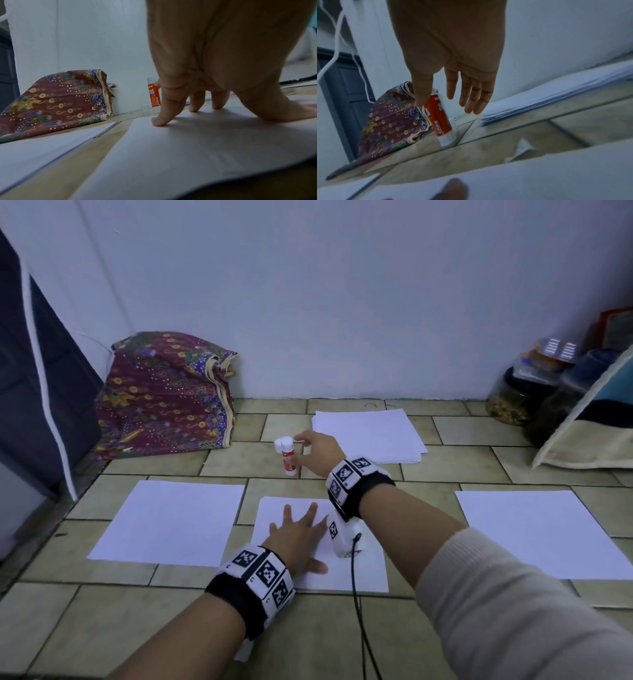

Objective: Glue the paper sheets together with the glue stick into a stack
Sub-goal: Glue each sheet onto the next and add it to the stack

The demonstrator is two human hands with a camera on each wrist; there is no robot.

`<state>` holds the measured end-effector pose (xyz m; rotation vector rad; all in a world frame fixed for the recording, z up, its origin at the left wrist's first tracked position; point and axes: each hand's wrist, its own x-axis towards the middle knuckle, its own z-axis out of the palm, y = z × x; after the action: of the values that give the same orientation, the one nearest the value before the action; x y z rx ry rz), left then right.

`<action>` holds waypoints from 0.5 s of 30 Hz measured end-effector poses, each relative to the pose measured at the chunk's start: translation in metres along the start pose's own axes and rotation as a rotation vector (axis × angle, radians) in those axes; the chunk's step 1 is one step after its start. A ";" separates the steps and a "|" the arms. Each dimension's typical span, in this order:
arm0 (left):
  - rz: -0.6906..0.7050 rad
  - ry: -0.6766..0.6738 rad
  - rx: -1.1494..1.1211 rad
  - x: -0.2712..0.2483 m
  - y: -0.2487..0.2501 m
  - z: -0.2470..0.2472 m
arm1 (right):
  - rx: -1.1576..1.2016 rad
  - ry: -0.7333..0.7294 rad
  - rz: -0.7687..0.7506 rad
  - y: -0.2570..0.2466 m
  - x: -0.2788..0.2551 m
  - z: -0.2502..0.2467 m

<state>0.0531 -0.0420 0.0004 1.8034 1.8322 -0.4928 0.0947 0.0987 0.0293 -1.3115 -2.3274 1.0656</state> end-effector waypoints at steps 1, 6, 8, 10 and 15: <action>-0.003 -0.006 -0.001 -0.001 0.000 -0.001 | 0.015 0.009 0.007 -0.002 0.003 0.003; 0.002 -0.006 -0.029 -0.001 -0.001 0.000 | 0.065 0.038 0.039 0.008 0.004 0.002; 0.002 -0.002 -0.030 -0.001 -0.001 0.001 | 0.106 0.047 0.045 0.016 0.001 -0.004; 0.003 0.009 -0.049 -0.002 -0.001 0.001 | 0.175 0.053 0.054 0.023 -0.005 -0.013; 0.016 0.045 -0.010 -0.006 -0.003 -0.003 | 0.283 0.047 0.079 0.042 -0.034 -0.053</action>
<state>0.0499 -0.0450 0.0060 1.8349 1.8457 -0.4394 0.1691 0.1087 0.0400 -1.3102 -2.0157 1.3168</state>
